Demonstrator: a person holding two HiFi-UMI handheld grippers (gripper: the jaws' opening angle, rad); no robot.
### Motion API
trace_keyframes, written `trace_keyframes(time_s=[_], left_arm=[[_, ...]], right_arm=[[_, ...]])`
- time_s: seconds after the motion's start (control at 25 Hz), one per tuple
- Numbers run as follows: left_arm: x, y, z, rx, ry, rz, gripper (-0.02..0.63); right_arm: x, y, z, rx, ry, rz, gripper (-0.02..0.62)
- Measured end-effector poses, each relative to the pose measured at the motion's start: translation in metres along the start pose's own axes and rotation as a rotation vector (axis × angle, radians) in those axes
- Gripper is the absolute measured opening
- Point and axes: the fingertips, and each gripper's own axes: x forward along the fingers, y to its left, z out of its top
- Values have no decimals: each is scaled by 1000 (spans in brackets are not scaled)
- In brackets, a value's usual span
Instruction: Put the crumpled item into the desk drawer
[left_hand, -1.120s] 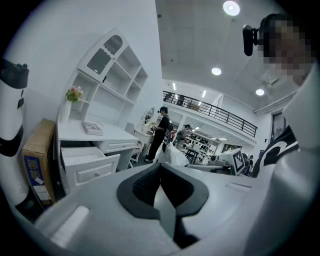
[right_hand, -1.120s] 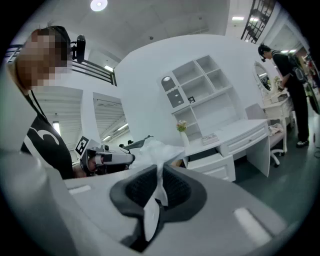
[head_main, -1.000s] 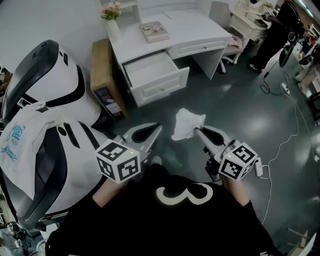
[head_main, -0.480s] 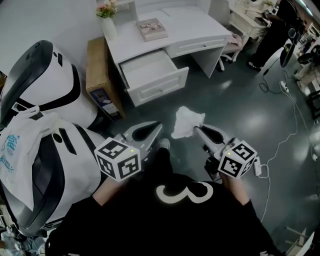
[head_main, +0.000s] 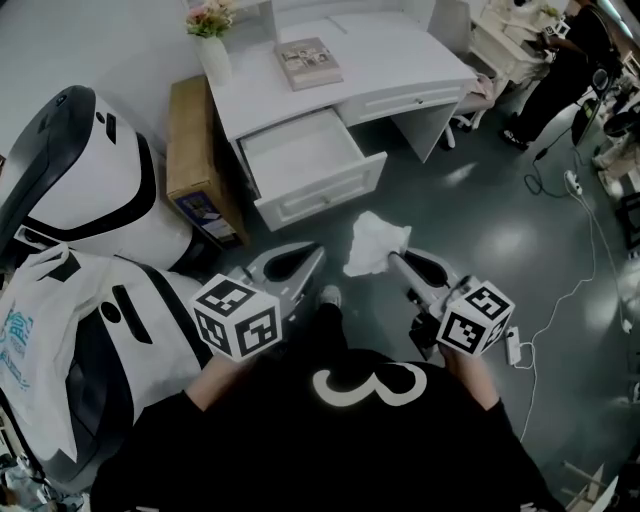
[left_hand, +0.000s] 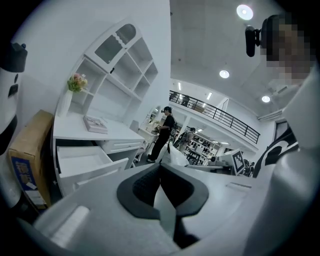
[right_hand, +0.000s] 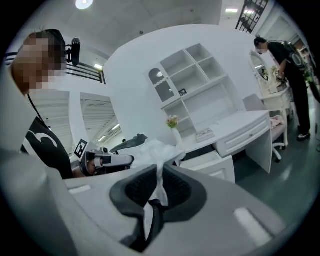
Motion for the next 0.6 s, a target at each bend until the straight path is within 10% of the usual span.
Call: trace_keyframes(time_s=[0.6], left_arm=[[75,146,79,-74,4,90,11]], right_arm=[[154,-94,73,22,88,63,37]])
